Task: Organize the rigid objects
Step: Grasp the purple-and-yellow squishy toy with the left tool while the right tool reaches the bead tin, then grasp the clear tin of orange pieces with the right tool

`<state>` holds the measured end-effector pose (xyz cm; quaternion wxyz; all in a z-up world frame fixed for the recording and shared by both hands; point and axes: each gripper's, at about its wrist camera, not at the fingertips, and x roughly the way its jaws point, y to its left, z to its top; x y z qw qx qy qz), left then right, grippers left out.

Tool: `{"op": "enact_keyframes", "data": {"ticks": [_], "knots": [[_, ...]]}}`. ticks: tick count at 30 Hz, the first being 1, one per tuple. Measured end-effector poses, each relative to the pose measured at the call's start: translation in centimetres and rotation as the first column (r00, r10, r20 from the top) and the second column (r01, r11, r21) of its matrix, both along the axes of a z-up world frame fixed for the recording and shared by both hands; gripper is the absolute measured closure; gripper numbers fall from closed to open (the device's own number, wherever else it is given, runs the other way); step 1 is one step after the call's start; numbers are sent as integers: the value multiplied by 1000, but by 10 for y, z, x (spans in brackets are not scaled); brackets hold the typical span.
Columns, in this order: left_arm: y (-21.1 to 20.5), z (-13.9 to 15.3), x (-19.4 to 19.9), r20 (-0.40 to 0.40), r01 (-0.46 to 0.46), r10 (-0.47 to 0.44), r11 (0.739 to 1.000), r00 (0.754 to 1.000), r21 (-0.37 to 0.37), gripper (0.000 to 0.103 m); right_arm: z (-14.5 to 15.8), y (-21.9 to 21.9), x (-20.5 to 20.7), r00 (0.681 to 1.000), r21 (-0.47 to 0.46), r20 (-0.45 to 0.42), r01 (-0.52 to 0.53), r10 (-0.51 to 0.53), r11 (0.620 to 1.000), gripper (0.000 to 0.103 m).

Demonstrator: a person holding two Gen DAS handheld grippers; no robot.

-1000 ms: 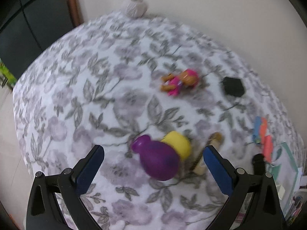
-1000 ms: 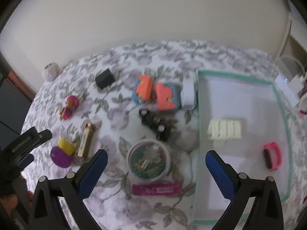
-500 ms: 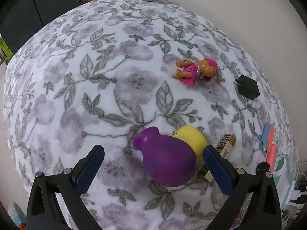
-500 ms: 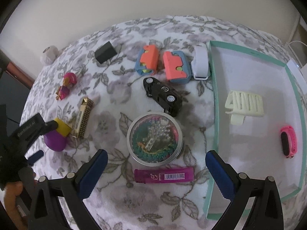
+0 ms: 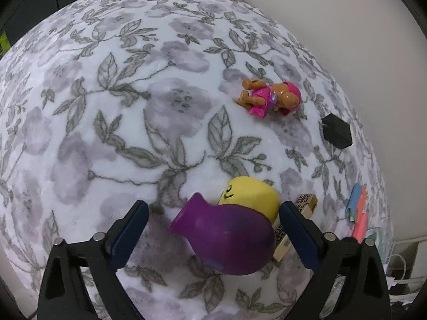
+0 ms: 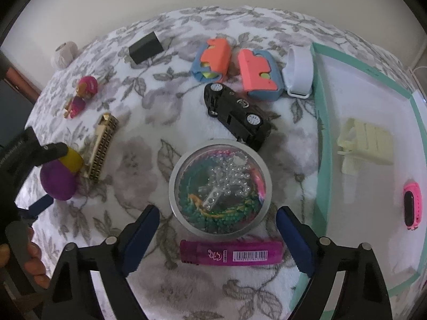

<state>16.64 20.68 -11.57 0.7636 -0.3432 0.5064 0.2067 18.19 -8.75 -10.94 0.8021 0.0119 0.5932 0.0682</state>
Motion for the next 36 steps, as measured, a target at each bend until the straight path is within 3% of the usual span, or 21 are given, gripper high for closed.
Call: {"op": "enact_keyframes", "data": {"ticks": [2, 6, 13, 18, 29, 36], "knots": [[1, 0, -1, 5, -5, 5, 1000, 1000, -5, 8, -5, 3, 2, 1000, -12, -6, -2, 2, 1000, 12], [4, 2, -6, 39, -22, 24, 998, 999, -55, 20, -7, 7, 4, 1000, -37, 1, -17, 17, 999, 12], [-11, -2, 5, -8, 57, -57, 998, 998, -22, 20, -11, 16, 7, 999, -57, 14, -29, 30, 998, 12], [-30, -4, 15, -70, 138, -133, 988, 989, 73, 20, -13, 16, 7, 999, -71, 22, -37, 38, 997, 16], [-38, -5, 15, -110, 159, -145, 978, 983, 135, 27, -8, 8, 4, 999, -91, 32, -28, 31, 995, 28], [-39, -3, 6, -79, 130, -122, 986, 989, 103, 27, -7, -2, 6, 999, -64, 29, -14, 16, 998, 33]]}}
